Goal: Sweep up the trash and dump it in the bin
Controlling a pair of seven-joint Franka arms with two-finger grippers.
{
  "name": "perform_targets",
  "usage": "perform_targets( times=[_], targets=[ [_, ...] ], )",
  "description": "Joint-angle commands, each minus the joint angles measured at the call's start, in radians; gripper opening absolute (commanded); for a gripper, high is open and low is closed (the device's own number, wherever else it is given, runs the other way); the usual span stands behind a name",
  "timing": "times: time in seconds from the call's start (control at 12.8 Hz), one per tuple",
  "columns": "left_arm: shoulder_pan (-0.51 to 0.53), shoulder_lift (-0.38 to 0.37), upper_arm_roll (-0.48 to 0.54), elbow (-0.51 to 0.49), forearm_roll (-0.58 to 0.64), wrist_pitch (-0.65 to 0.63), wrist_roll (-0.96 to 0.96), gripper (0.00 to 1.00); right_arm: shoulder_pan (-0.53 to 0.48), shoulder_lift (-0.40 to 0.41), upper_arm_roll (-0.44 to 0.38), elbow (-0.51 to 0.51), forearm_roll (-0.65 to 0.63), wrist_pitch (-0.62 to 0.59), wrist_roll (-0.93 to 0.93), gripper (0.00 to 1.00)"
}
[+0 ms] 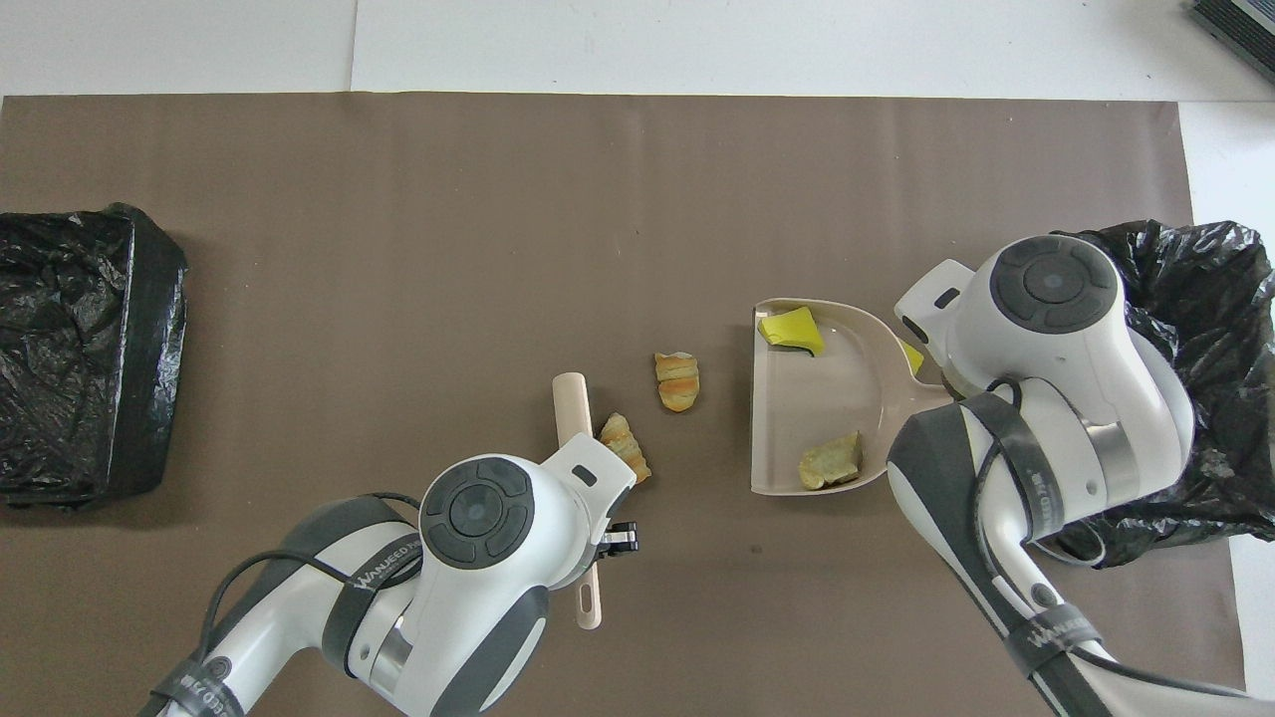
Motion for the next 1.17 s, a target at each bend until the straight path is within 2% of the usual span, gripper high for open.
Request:
perform_targets(
  times=[0.0,0.39,0.47,0.55,0.78,1.09],
  targets=[
    [0.079,-0.010,0.000,-0.021,0.004,0.018,0.056,0.00,0.026,0.032,0.006,-0.007,-0.062,0.011,-0.023,0.00],
    [0.112,-0.008,-0.002,-0.035,0.002,0.024,0.059,0.00,0.103,0.035,0.012,-0.035,-0.024,0.006,0.014,0.00],
    [0.104,0.031,-0.002,-0.025,0.004,0.029,0.050,0.00,0.115,0.041,0.012,-0.009,-0.025,-0.023,0.031,0.00],
    [0.098,0.061,-0.002,-0.024,0.004,0.071,0.048,0.00,0.117,0.052,0.012,0.035,-0.042,-0.079,0.034,0.00],
    [0.096,0.062,-0.004,-0.027,0.002,0.095,0.059,0.00,0.117,0.068,0.010,0.132,-0.111,-0.205,0.032,0.00],
    [0.078,0.061,-0.004,-0.030,-0.010,0.098,0.053,0.00,0.158,0.071,0.013,0.128,-0.253,-0.235,0.071,0.00]
  ],
)
